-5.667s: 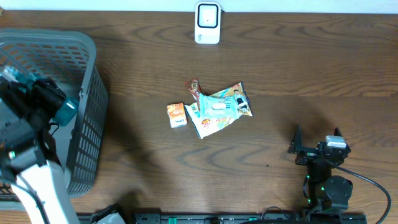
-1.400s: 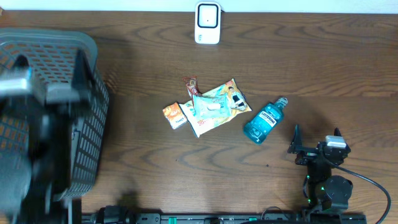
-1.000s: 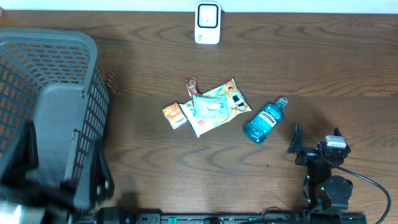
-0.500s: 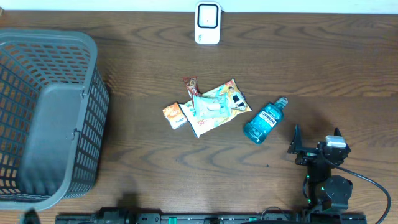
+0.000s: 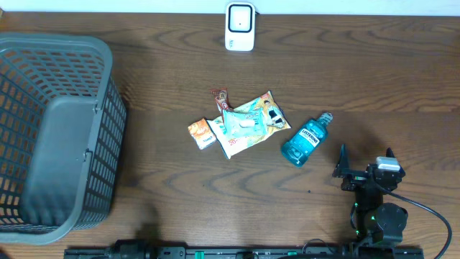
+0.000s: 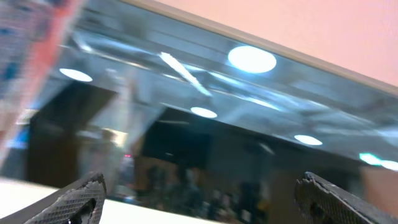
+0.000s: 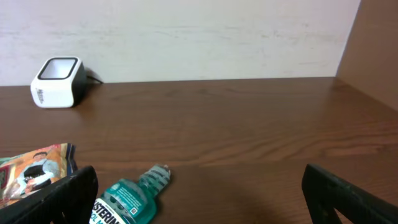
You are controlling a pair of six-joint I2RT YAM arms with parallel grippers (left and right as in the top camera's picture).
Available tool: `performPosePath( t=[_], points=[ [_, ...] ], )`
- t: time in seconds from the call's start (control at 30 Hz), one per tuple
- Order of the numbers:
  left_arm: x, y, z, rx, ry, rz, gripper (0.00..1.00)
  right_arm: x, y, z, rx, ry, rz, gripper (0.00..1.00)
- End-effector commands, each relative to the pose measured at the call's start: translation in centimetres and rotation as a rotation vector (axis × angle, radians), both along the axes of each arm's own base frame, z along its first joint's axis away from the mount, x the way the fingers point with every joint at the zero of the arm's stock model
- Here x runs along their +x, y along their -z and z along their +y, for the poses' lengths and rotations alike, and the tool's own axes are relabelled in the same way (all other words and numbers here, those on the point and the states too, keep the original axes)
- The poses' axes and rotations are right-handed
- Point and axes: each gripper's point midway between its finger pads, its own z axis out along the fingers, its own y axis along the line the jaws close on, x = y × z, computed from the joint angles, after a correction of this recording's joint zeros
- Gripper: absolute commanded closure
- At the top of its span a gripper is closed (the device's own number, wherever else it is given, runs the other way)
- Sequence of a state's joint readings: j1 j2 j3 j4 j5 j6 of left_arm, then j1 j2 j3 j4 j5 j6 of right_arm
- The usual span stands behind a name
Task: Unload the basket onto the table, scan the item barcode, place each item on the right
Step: 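Reach the right gripper toward the Listerine bottle on the table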
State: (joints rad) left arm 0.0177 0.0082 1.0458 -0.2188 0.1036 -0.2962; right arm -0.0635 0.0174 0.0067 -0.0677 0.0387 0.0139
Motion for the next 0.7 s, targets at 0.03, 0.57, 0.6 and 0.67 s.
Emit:
performPosePath(
  t=[0.03,0.57,0.6,0.67],
  points=[
    [2.5,1.1,4.2,-0.164,-0.181,0.092,0.02,0.1,0.1,1.9,0.091,-0.105,-0.001,0.01],
    [7.7,5.7,2.9,-0.114,-0.119,0.157,0.02,-1.0,-0.6,7.8,0.551,-0.42,0.044,0.01],
    [8.2,6.0,2.5,-0.097,-0.097,0.159,0.02,-1.0,-0.5,8.0,0.521,-0.434,0.051,0.01],
    [9.5,6.9,1.8,-0.074,-0.068,0.176,0.02,-0.9,-0.2,7.8,0.514,-0.42,0.064,0.01]
  ],
)
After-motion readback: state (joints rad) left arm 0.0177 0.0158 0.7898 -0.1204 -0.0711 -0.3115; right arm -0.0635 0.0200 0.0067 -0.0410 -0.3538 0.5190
